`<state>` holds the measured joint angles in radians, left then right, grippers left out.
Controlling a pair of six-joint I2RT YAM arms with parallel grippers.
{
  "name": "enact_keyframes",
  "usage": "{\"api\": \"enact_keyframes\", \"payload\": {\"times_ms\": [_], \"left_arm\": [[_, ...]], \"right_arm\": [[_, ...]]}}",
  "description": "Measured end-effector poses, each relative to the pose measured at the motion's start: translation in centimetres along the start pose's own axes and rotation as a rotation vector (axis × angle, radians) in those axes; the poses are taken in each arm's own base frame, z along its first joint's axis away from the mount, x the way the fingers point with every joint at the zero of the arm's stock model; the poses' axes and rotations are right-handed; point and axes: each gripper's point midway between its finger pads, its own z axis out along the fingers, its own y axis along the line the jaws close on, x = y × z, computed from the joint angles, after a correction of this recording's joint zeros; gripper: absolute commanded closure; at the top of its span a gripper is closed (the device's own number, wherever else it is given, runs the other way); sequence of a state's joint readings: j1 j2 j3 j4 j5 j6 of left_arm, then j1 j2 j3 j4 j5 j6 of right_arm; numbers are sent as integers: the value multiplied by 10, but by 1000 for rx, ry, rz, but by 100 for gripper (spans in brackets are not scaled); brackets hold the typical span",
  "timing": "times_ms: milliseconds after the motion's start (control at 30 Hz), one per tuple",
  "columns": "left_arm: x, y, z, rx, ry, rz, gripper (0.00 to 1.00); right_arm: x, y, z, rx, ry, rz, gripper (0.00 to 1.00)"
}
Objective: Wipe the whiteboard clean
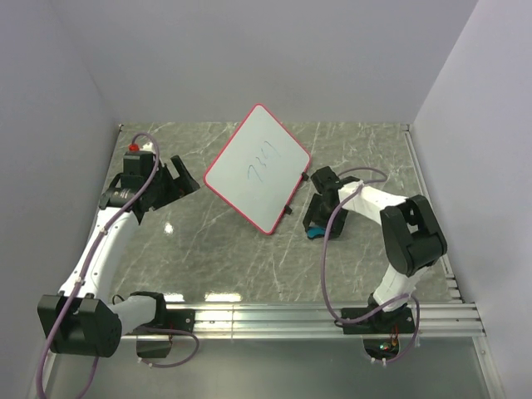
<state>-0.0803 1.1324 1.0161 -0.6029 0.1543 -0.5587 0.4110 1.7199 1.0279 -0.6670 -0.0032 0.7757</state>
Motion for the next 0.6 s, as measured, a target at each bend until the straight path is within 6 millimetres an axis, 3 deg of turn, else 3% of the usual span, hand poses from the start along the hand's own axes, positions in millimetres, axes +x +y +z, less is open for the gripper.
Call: {"api": "enact_keyframes", "payload": {"times_ms": [133,300,400,433,467,600], "left_arm": [[2,1,2,-1,10,11,2],[5,2,5,-4,25,21,2],[7,1,7,-1,37,26,2],[8,0,8,-1,42,27,2],[9,0,9,1,46,27,2],[11,0,12,0,59,26,2]], "right_arm": [[-7,1,2,17,17,15,35],[-33,10,6,27,-7,42,49],[-54,18,8,37,-41,46,67],[-61,21,9,40,-55,46,79],[-68,24,9,45,-69,45,99],[-86,32,12,58,-106,40,100]]}}
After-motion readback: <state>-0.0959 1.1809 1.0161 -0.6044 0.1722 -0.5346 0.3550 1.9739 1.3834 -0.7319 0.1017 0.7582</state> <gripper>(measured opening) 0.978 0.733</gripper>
